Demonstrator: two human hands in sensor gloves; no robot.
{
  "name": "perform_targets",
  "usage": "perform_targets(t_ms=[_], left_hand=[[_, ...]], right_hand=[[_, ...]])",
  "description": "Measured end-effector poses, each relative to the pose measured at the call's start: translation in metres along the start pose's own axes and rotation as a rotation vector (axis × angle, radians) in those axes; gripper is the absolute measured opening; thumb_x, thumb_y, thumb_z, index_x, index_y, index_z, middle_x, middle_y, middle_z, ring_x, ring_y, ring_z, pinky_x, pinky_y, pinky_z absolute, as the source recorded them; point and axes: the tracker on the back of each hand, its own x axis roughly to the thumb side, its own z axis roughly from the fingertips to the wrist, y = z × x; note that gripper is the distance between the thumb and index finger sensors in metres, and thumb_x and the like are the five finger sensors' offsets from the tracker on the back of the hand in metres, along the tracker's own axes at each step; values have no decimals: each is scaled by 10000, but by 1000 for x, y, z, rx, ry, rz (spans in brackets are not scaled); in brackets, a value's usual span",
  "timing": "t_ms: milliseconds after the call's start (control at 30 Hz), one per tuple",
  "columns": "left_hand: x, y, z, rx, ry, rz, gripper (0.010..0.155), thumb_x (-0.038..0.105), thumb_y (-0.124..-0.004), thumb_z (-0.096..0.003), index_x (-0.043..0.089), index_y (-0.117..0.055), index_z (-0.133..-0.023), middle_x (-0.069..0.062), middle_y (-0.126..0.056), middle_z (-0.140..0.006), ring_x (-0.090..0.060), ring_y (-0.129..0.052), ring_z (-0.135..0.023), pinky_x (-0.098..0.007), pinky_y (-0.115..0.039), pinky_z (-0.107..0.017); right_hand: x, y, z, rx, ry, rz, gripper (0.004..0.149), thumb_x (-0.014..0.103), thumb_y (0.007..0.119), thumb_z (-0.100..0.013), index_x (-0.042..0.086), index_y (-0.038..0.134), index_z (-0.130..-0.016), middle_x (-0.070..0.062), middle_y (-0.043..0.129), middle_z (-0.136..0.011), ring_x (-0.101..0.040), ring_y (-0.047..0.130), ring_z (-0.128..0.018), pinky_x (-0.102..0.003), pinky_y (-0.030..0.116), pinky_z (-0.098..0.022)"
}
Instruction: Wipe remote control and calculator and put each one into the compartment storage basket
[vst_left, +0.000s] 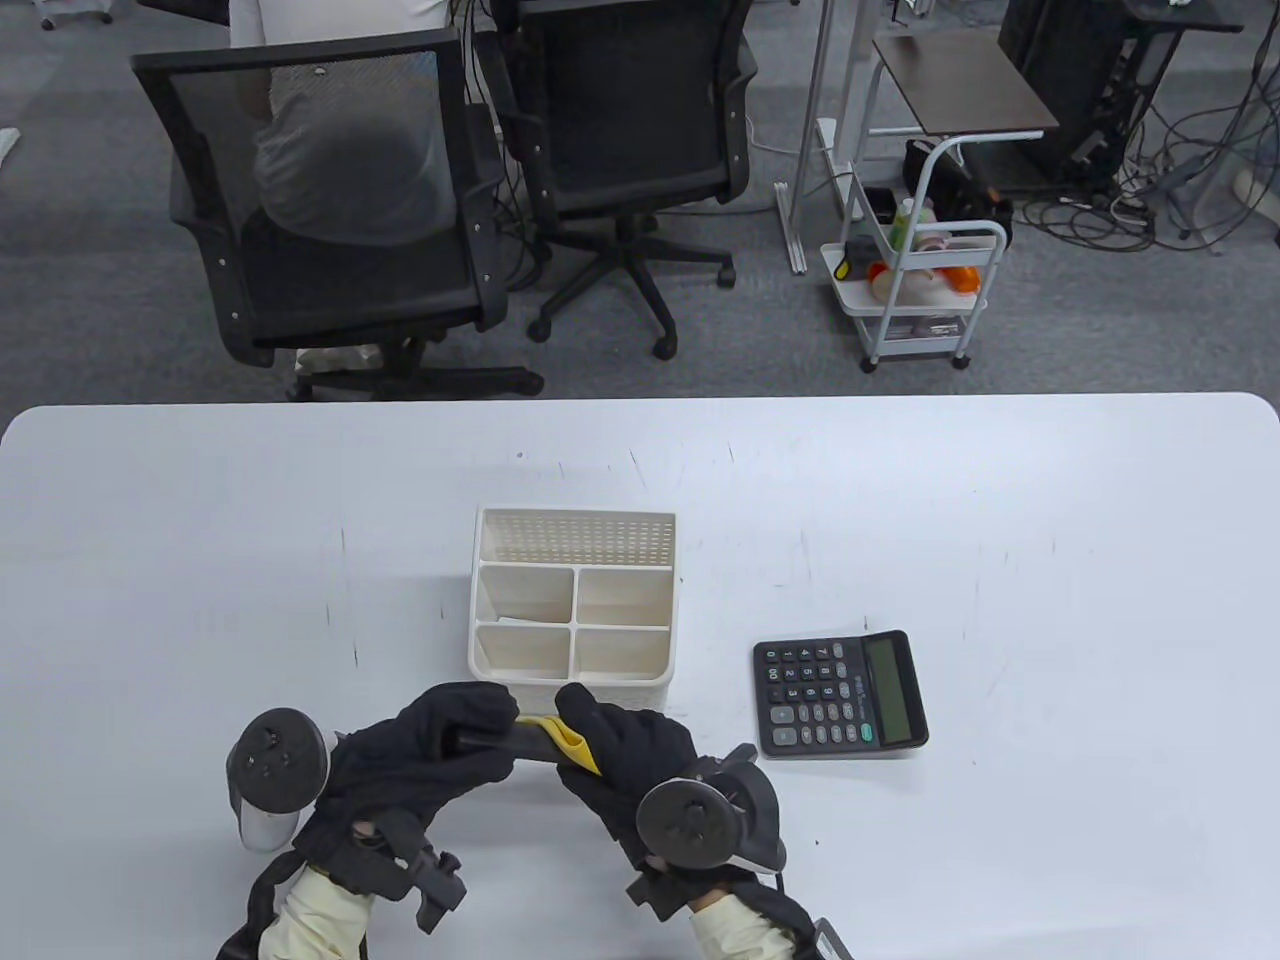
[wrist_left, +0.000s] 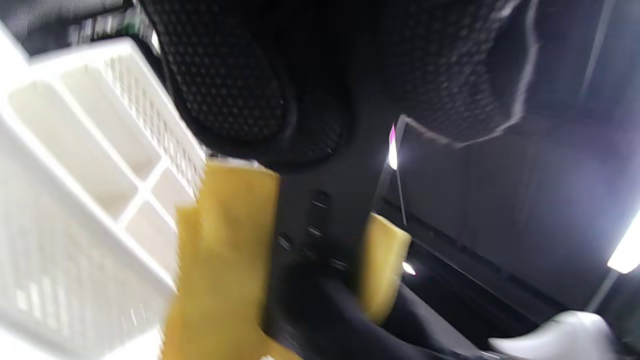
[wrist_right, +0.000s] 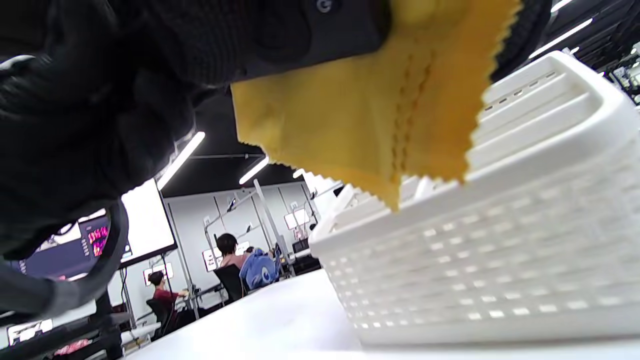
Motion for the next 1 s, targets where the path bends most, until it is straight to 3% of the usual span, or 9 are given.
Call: perform_targets(t_ms=[167, 267, 500, 633, 833, 1000], left_hand=[[4, 4, 5, 115, 26, -92, 464, 498, -885, -365, 311, -867, -789, -21, -989, -754, -78, -1135, -416, -278, -1022, -288], [3, 3, 6, 132, 60, -134, 457, 506, -881, -376, 300, -867, -784, -21, -1005, -725, -66, -1141, -381, -269, -1025, -258], [3, 1, 8, 179, 71, -148, 443, 504, -859, -428, 251, -845, -791, -43, -1007, -693, -59, -1155, -344, -258, -1036, -223], [-4, 10, 10, 214, 107, -76, 435, 501, -843, -443, 246, -832, -796, -43, -998, -695, -54, -1154, -337, -251, -1035, -219], [-3, 7, 9, 213, 98, -72, 429, 499, -836, -451, 256, -812, -804, -41, -983, -713, -61, -1151, -353, -253, -1033, -230], [-3, -4, 8, 170, 113, -94, 429, 500, -834, -455, 251, -811, -803, -42, -982, -711, -58, -1152, -349, -252, -1034, -224]], right_hand=[[4, -5, 2, -97, -9, -64, 556, 317, 802, -524, 62, 732, -1012, -157, 948, -879, -387, 941, -704, -605, 722, -540], [7, -10, 3, -170, -11, -107, 476, 285, 785, -537, 98, 796, -975, -156, 959, -889, -402, 933, -727, -612, 713, -546], [22, -6, 4, -131, -147, 65, 501, 288, 759, -554, 115, 727, -1023, -169, 825, -1041, -439, 814, -887, -652, 655, -588], [20, -7, 4, -119, -135, 126, 504, 293, 749, -562, 120, 716, -1034, -166, 793, -1067, -440, 772, -924, -659, 636, -598], [14, -6, 4, -115, -67, 116, 529, 292, 730, -571, 90, 679, -1057, -199, 751, -1086, -469, 741, -933, -672, 617, -602], [29, 2, 4, -74, -176, 93, 532, 286, 729, -570, 121, 650, -1069, -173, 699, -1120, -451, 669, -987, -685, 590, -615]])
